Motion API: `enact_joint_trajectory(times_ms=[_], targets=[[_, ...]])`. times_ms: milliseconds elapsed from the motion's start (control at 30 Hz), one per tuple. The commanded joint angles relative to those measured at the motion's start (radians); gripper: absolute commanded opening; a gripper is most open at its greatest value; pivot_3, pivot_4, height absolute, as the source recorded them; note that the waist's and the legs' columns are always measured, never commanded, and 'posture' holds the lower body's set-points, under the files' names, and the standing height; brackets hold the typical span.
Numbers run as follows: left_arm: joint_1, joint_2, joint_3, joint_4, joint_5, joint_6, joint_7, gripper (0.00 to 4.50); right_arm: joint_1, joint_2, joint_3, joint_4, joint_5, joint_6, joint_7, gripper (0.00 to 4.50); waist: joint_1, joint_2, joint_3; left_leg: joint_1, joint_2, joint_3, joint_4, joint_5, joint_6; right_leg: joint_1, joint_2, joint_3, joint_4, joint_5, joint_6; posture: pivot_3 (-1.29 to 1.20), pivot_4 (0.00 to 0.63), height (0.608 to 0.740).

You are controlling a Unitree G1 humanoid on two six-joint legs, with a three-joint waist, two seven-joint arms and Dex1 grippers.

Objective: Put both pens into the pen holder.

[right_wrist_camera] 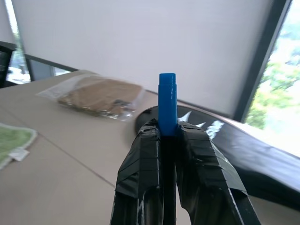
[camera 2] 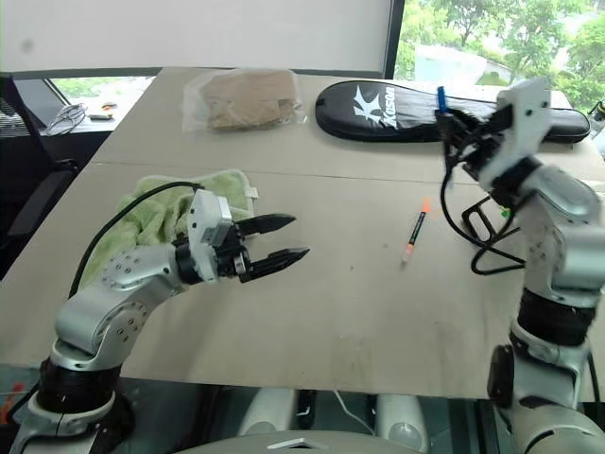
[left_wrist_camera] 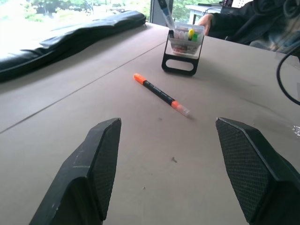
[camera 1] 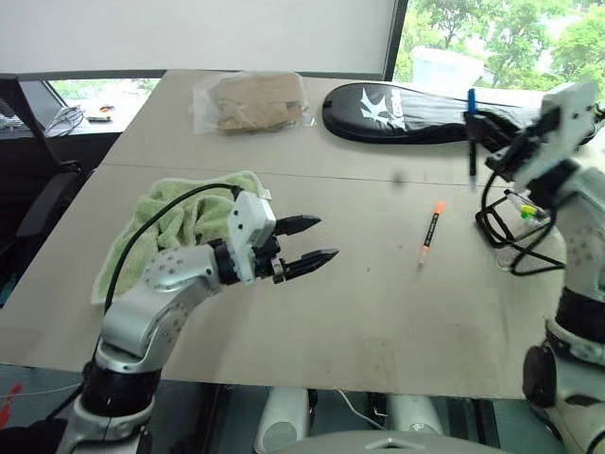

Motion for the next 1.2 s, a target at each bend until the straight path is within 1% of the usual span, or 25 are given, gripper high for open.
enact_joint_trajectory(times_ms=[33, 133, 267, 333, 500, 800, 967, 1033, 1067, 1100, 1133, 1167, 1200], targets=[[-0.063, -0.018, -0.032, 0.020, 0.009, -0.046, -0.044, 3.37, 0.100, -0.059, -0.036, -0.042, -0.062, -0.177, -0.036, 0.03, -0.003, 0.000, 0.000, 0.002, 0.000, 0.001, 0.000, 0.000, 0.000, 0.000, 0.000, 0.001, 0.000, 0.001, -0.001, 0.00, 0.150, 0.740], [-0.089, -0.027, -0.017, 0.000, -0.114, 0.036, -0.087, 3.37, 0.139, -0.070, -0.017, 0.017, -0.083, -0.297, -0.030, 0.03, -0.003, -0.001, -0.001, 0.003, 0.001, 0.000, 0.000, 0.000, 0.000, 0.002, 0.002, 0.003, 0.001, 0.001, -0.001, 0.00, 0.150, 0.740], [-0.118, -0.041, -0.003, -0.009, -0.182, 0.068, -0.098, 3.37, 0.144, -0.097, 0.009, 0.164, -0.132, -0.467, -0.040, 0.03, -0.003, -0.001, -0.001, 0.002, 0.000, 0.002, 0.000, 0.000, 0.000, 0.001, 0.002, 0.005, 0.000, 0.005, 0.000, 0.00, 0.150, 0.740], [-0.122, -0.041, -0.005, -0.012, -0.184, 0.068, -0.097, 3.37, 0.127, -0.110, 0.022, 0.241, -0.173, -0.558, -0.069, 0.03, -0.002, -0.001, -0.001, 0.002, 0.000, 0.002, 0.000, 0.000, 0.000, 0.001, 0.002, 0.005, 0.000, 0.005, -0.001, 0.00, 0.150, 0.740], [-0.115, -0.049, -0.004, -0.021, -0.173, 0.062, -0.072, 3.37, 0.115, -0.149, 0.065, 0.327, -0.211, -0.672, -0.069, 0.03, -0.002, 0.000, -0.001, 0.003, 0.000, 0.002, 0.000, 0.000, 0.000, 0.001, 0.002, 0.006, 0.000, 0.004, -0.002, 0.00, 0.150, 0.740], [-0.095, -0.058, -0.001, -0.033, -0.154, 0.039, -0.055, 3.37, 0.136, -0.209, 0.111, 0.421, -0.267, -0.773, -0.078, 0.03, 0.000, -0.001, -0.001, 0.003, 0.000, 0.002, 0.000, 0.000, 0.000, 0.001, 0.002, 0.006, 0.000, 0.004, -0.002, 0.00, 0.150, 0.740], [-0.091, -0.050, -0.003, -0.019, -0.128, 0.013, -0.065, 3.37, 0.175, -0.233, 0.097, 0.461, -0.275, -0.788, -0.091, 0.03, 0.002, -0.001, -0.001, 0.003, 0.000, 0.002, 0.000, 0.000, 0.000, 0.001, 0.002, 0.006, 0.000, 0.003, -0.004, 0.00, 0.150, 0.740], [-0.086, -0.047, -0.003, -0.014, -0.120, 0.004, -0.073, 3.37, 0.191, -0.244, 0.084, 0.452, -0.268, -0.769, -0.096, 0.98, 0.001, -0.001, -0.001, 0.003, 0.000, 0.003, 0.000, 0.000, 0.000, 0.001, 0.002, 0.007, 0.000, 0.003, -0.004, 0.00, 0.150, 0.740], [-0.085, -0.045, -0.003, -0.011, -0.117, 0.000, -0.076, 3.37, 0.199, -0.250, 0.080, 0.442, -0.265, -0.757, -0.096, 1.32, 0.001, -0.001, -0.001, 0.003, 0.000, 0.003, 0.000, 0.000, 0.000, 0.001, 0.002, 0.007, 0.000, 0.003, -0.004, 0.00, 0.150, 0.740], [-0.084, -0.044, -0.003, -0.007, -0.114, -0.004, -0.079, 3.37, 0.213, -0.256, 0.076, 0.422, -0.263, -0.742, -0.097, 1.83, 0.001, -0.001, -0.001, 0.003, 0.000, 0.003, 0.000, 0.000, 0.000, 0.001, 0.002, 0.007, 0.000, 0.003, -0.004, 0.00, 0.150, 0.740], [-0.085, -0.044, -0.005, -0.003, -0.110, -0.009, -0.083, 3.37, 0.237, -0.262, 0.069, 0.388, -0.257, -0.720, -0.095, 2.25, 0.002, 0.000, -0.001, 0.003, 0.000, 0.003, 0.000, 0.000, 0.000, 0.001, 0.002, 0.007, 0.000, 0.003, -0.004, 0.00, 0.150, 0.740], [-0.086, -0.045, -0.006, 0.001, -0.107, -0.012, -0.085, 3.37, 0.258, -0.267, 0.062, 0.356, -0.252, -0.701, -0.097, 2.83, 0.002, -0.001, -0.001, 0.003, 0.000, 0.004, 0.000, 0.000, 0.000, 0.001, 0.002, 0.007, 0.000, 0.003, -0.004, 0.00, 0.150, 0.740], [-0.087, -0.045, -0.007, 0.005, -0.104, -0.014, -0.089, 3.37, 0.277, -0.270, 0.056, 0.327, -0.246, -0.682, -0.100, 3.20, 0.003, -0.001, -0.001, 0.003, 0.000, 0.003, 0.000, 0.000, 0.000, 0.001, 0.002, 0.007, 0.000, 0.003, -0.004, 0.00, 0.150, 0.740]])
